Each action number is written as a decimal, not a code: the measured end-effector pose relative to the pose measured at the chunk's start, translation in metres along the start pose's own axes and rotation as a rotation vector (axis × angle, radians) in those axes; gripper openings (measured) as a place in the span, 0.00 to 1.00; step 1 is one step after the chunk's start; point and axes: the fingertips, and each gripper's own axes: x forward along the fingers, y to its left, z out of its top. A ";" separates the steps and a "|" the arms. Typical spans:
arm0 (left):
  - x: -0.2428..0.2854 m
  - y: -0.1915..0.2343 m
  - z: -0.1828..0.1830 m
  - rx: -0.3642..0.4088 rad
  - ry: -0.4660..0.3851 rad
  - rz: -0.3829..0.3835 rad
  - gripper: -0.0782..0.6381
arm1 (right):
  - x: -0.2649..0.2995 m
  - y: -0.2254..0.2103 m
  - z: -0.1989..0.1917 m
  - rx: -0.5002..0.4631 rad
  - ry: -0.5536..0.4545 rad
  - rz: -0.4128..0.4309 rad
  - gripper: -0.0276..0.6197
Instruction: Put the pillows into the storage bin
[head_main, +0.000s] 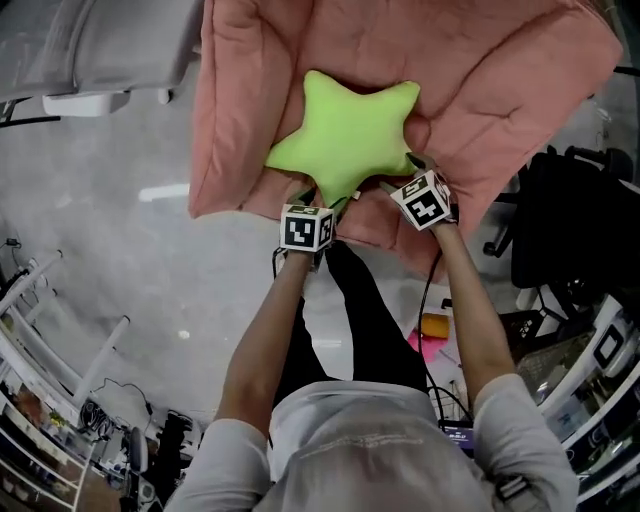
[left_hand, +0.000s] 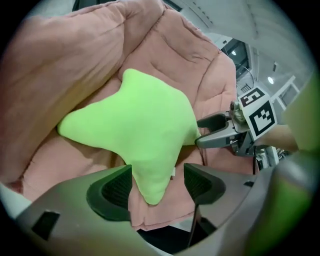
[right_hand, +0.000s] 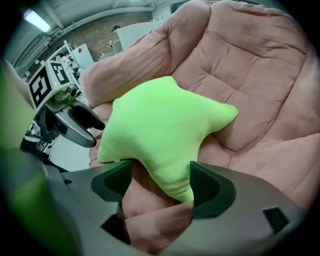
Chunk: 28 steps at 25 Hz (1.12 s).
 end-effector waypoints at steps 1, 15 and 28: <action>0.006 0.000 -0.001 -0.015 0.000 0.000 0.59 | 0.004 -0.005 -0.003 0.012 0.009 -0.001 0.61; 0.018 0.007 0.007 -0.069 -0.044 -0.003 0.50 | 0.014 -0.009 -0.004 -0.044 0.077 -0.004 0.42; -0.098 -0.032 0.042 -0.056 -0.102 -0.116 0.40 | -0.101 0.038 0.026 0.035 0.006 -0.022 0.34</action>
